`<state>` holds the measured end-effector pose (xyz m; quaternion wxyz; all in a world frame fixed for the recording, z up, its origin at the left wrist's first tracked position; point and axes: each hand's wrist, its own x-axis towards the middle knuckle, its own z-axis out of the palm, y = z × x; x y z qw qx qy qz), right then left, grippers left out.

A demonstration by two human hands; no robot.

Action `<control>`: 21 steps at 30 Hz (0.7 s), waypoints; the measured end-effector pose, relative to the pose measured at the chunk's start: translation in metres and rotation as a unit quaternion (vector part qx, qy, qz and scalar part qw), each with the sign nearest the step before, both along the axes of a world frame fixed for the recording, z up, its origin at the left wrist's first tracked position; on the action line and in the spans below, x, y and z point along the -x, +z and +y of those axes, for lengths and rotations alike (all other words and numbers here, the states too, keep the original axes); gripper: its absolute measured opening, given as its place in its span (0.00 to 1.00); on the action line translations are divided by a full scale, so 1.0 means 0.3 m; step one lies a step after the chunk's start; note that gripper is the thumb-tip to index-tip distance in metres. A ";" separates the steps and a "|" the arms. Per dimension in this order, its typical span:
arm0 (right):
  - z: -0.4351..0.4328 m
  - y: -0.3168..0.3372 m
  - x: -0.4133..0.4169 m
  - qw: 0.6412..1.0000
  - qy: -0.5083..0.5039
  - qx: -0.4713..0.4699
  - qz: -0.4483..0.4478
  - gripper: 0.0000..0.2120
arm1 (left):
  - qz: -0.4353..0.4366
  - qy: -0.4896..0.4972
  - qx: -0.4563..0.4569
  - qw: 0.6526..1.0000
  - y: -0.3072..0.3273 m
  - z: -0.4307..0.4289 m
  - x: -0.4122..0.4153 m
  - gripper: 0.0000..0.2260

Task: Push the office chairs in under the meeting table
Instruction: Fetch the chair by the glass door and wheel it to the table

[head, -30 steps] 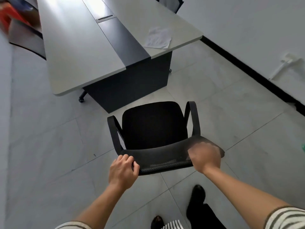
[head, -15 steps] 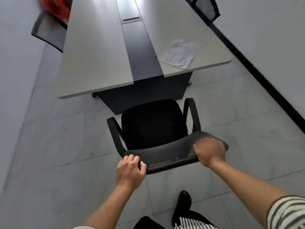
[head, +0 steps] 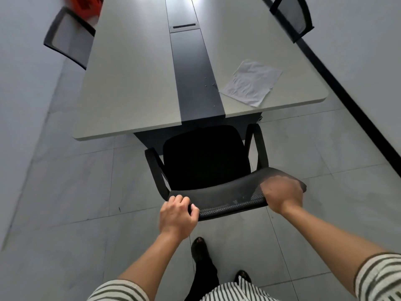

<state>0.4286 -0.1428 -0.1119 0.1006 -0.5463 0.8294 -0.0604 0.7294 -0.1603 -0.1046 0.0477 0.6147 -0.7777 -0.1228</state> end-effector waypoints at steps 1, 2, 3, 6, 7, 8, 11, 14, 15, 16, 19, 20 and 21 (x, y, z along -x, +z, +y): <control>-0.025 -0.001 -0.002 1.000 -0.004 -0.001 -0.001 0.18 | 0.002 -0.002 -0.001 1.000 -0.001 -0.028 -0.003 0.14; -0.051 0.000 -0.007 1.000 -0.006 -0.002 -0.001 0.19 | 0.005 -0.005 0.002 1.000 0.000 -0.058 -0.008 0.14; -0.075 0.002 -0.016 1.000 -0.009 -0.004 -0.001 0.19 | 0.009 -0.007 0.006 1.000 0.001 -0.091 -0.013 0.14; -0.129 0.010 -0.047 1.000 -0.028 -0.008 0.001 0.18 | 0.015 -0.018 0.014 1.000 0.006 -0.181 -0.041 0.13; -0.134 0.011 -0.059 0.999 -0.036 -0.009 0.001 0.16 | 0.015 -0.026 0.016 0.999 0.006 -0.200 -0.053 0.12; -0.132 0.008 -0.071 0.999 -0.042 -0.009 0.000 0.15 | 0.013 -0.037 0.019 0.999 0.006 -0.213 -0.066 0.12; -0.105 -0.009 -0.110 0.999 -0.049 -0.002 0.001 0.16 | 0.007 -0.064 0.017 0.998 -0.005 -0.221 -0.108 0.11; -0.117 -0.001 -0.127 0.998 -0.059 -0.007 -0.006 0.17 | 0.007 -0.072 0.010 0.997 -0.004 -0.246 -0.126 0.11; -0.125 0.008 -0.128 0.998 -0.063 -0.019 -0.008 0.16 | 0.007 -0.074 0.008 0.997 0.000 -0.255 -0.125 0.11; -0.132 0.013 -0.127 0.997 -0.062 -0.034 -0.010 0.14 | 0.008 -0.075 0.006 0.997 0.004 -0.261 -0.123 0.11; -0.144 0.026 -0.109 0.996 -0.050 -0.060 -0.051 0.11 | 0.022 -0.058 -0.011 0.998 0.008 -0.266 -0.126 0.11; -0.145 0.028 -0.096 0.995 -0.050 -0.053 -0.073 0.10 | 0.025 -0.047 -0.014 0.998 0.006 -0.267 -0.131 0.12; -0.141 0.031 -0.081 0.994 -0.057 -0.038 -0.082 0.10 | 0.021 -0.036 -0.018 0.999 0.004 -0.268 -0.133 0.12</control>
